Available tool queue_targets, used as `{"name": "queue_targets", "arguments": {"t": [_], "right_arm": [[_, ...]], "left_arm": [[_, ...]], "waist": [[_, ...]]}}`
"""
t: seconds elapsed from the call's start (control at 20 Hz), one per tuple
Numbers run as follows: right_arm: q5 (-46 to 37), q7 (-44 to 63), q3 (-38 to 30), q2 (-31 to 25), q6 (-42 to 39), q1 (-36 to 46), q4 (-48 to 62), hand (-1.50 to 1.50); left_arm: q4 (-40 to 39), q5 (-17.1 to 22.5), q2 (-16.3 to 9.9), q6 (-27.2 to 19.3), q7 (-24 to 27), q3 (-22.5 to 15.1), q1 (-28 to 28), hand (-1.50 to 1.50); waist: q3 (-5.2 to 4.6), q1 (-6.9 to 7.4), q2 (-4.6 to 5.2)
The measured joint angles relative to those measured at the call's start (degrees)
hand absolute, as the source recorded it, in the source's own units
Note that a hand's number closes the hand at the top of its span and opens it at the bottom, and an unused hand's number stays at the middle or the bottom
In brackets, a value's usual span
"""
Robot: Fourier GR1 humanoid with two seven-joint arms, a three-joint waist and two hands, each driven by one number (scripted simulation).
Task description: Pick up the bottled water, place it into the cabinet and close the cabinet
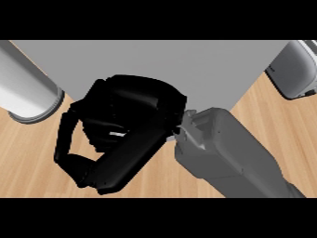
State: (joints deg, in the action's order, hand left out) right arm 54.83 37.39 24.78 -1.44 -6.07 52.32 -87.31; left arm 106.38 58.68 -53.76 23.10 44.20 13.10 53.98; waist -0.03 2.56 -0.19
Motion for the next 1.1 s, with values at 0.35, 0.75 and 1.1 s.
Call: {"name": "queue_targets", "arguments": {"t": [0.35,0.75,1.1], "right_arm": [[-1.63,-3.99,-5.88,-2.24,-6.53,-1.68,9.25,1.50],[-9.18,-12.45,-7.31,-1.97,-14.57,0.31,16.42,1.50],[-13.53,-16.84,-7.96,-1.07,-15.14,1.48,18.44,-1.50]], "left_arm": [[0.14,-1.48,3.86,1.72,-2.28,2.48,0.30,-1.50],[1.18,-0.82,5.98,3.28,-6.21,5.10,-1.10,-1.50],[1.14,-2.14,7.87,4.42,-7.97,5.18,-2.20,-1.50]], "waist": [[0.00,-0.86,0.16],[-0.03,-0.84,-0.52],[-0.03,-0.83,-0.36]]}}
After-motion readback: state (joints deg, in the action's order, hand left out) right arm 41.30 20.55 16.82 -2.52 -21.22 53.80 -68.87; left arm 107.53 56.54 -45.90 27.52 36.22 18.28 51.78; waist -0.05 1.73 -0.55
